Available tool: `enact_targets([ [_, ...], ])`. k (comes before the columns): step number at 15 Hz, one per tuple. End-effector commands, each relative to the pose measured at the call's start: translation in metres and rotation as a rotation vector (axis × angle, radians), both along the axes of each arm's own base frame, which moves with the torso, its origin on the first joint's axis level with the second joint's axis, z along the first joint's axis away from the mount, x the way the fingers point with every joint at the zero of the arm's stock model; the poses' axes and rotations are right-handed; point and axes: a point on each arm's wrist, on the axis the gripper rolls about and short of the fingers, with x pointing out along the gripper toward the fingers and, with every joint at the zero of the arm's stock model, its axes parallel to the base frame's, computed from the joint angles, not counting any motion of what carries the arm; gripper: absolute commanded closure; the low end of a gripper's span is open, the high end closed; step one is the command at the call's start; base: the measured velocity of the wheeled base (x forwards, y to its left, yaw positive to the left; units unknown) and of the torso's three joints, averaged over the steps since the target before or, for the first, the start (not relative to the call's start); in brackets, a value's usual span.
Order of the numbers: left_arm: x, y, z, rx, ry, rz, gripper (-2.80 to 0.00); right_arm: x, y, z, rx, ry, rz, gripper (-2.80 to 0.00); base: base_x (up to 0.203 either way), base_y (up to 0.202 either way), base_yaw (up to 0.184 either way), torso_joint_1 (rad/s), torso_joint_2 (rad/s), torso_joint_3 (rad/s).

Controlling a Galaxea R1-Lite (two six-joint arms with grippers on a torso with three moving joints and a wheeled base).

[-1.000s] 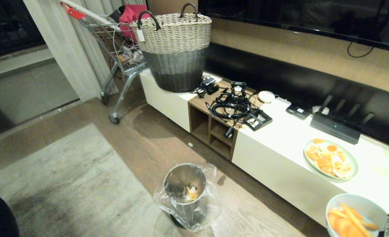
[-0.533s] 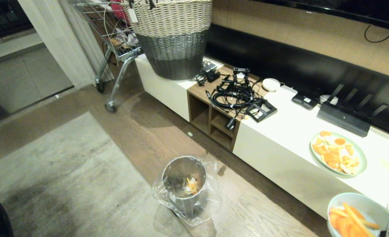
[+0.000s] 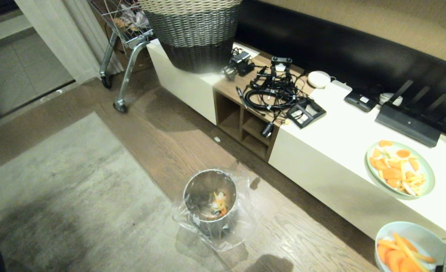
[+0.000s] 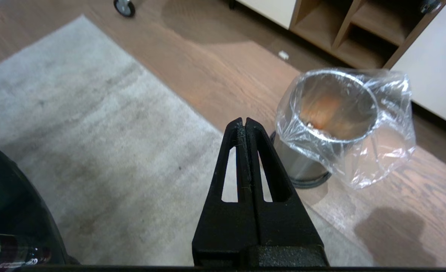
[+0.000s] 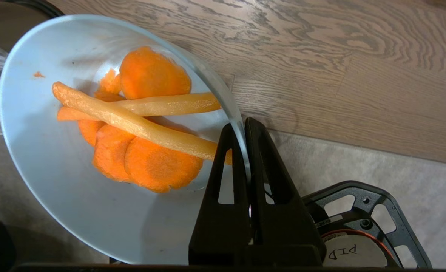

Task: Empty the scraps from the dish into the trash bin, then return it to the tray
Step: Move the bowl over the trash can

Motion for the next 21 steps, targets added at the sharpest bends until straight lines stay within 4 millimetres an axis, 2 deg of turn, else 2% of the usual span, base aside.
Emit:
enact_targets([
  [1,0.000,0.000,0.000,-0.001,-0.002,0.000,0.00,0.000,0.000,-0.001,0.000,0.005,0.000,0.00,0.000,0.000,0.000,0.006,0.01,-0.189],
  [12,0.000,0.000,0.000,0.004,-0.002,0.000,0.00,0.000,0.002,0.000,0.002,0.003,0.017,0.00,0.000,0.000,0.000,0.002,0.00,-0.199],
  [16,0.000,0.000,0.000,0.000,-0.002,0.006,0.00,0.004,0.004,0.005,0.002,-0.018,0.019,0.00,0.000,0.000,0.000,0.002,0.00,-0.067],
  [19,0.000,0.000,0.000,0.000,-0.002,0.006,0.00,0.010,0.006,0.012,-0.063,-0.034,0.116,0.00,0.000,0.000,0.000,0.000,0.00,0.000],
  [21,0.000,0.000,0.000,-0.001,-0.002,0.006,0.00,0.023,0.011,0.021,-0.116,-0.066,0.200,0.00,0.000,0.000,0.000,0.000,0.00,0.000],
])
